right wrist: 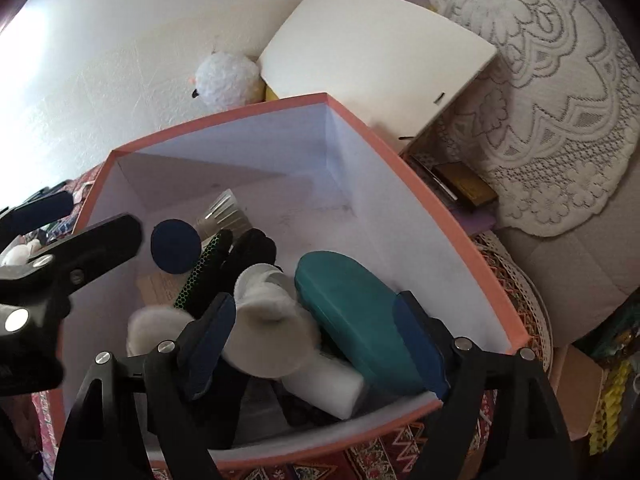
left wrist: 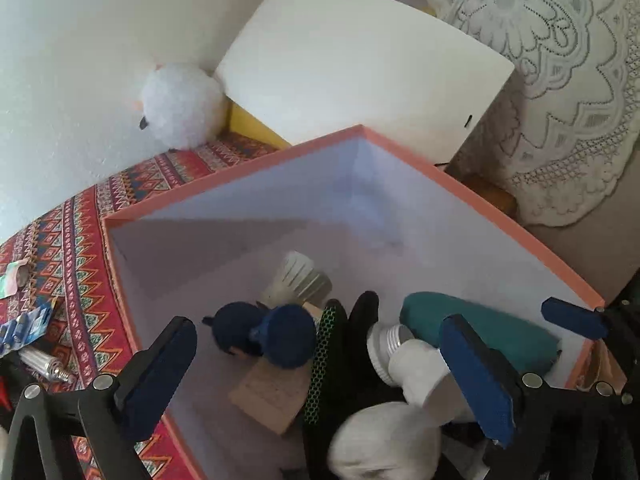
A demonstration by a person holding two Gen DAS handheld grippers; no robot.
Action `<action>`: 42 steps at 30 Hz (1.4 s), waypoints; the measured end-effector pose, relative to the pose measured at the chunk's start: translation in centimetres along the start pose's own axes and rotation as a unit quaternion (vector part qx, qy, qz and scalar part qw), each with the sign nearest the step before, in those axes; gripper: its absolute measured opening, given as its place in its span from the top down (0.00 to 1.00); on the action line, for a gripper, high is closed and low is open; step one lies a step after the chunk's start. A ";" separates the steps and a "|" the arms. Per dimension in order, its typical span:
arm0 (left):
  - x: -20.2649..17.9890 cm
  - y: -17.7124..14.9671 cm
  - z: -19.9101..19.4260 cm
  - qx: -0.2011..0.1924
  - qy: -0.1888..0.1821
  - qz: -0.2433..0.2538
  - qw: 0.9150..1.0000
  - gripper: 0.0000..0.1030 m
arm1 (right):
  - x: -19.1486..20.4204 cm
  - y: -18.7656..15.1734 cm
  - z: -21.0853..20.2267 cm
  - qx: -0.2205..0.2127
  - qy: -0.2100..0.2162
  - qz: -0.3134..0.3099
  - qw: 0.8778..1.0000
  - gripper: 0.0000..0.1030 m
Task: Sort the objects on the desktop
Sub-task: 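Carry the twine ball, bottle and lamp shade into the shoebox and release, then grasp the dark bottle with the left gripper while the right grasps the white bulb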
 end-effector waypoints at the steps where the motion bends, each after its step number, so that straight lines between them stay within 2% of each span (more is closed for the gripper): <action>1: 0.2 0.0 -0.4 0.001 0.000 -0.003 1.000 0.03 | -0.1 0.1 -0.4 -0.003 -0.003 0.003 1.000 0.19; 7: 2.1 0.1 -5.0 -0.008 0.009 -0.021 1.000 0.03 | 0.7 1.1 -4.8 -0.027 -0.004 0.005 1.000 0.18; 13: 4.8 -1.6 -12.1 -0.028 0.034 -0.036 0.998 0.03 | 4.6 1.0 -10.8 -0.056 0.015 -0.019 0.998 0.17; 19: 9.4 -8.3 -18.7 -0.024 0.091 -0.031 0.995 0.03 | 11.6 -2.3 -14.8 -0.055 0.065 -0.058 0.995 0.13; 22: 13.0 -13.3 -21.6 -0.004 0.124 -0.042 0.991 0.03 | 15.5 -4.7 -15.5 -0.040 0.094 -0.081 0.991 0.13; 28: 20.2 -22.6 -23.9 0.067 0.181 -0.082 0.978 0.03 | 23.5 -9.2 -14.5 -0.001 0.146 -0.130 0.981 0.13; 31: 23.1 -25.9 -23.9 0.085 0.198 -0.100 0.971 0.04 | 26.7 -10.6 -13.4 0.017 0.166 -0.147 0.975 0.14; 37: 26.7 -30.0 -22.2 0.107 0.212 -0.121 0.964 0.07 | 31.6 -10.6 -10.0 0.018 0.176 -0.180 0.968 0.14; 38: 27.0 -30.4 -21.9 0.111 0.212 -0.121 0.963 0.11 | 32.1 -10.5 -9.1 0.020 0.174 -0.184 0.967 0.14; 39: 27.2 -30.9 -21.4 0.118 0.209 -0.120 0.963 0.20 | 32.6 -10.2 -8.0 0.023 0.170 -0.187 0.967 0.14; 42: 27.8 -31.5 -20.6 0.109 0.194 -0.124 0.967 0.26 | 34.3 -9.3 -3.9 0.031 0.158 -0.203 0.966 0.17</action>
Point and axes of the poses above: each gripper's, at about its wrist camera, not at the fingertips, and z roughly the way its jaws point, x to its left, y to its top, the point moved 3 cm from there along z, roughly the way its jaws point, and after that the axes turned 13 degrees about -x, right-handed, at the moved point
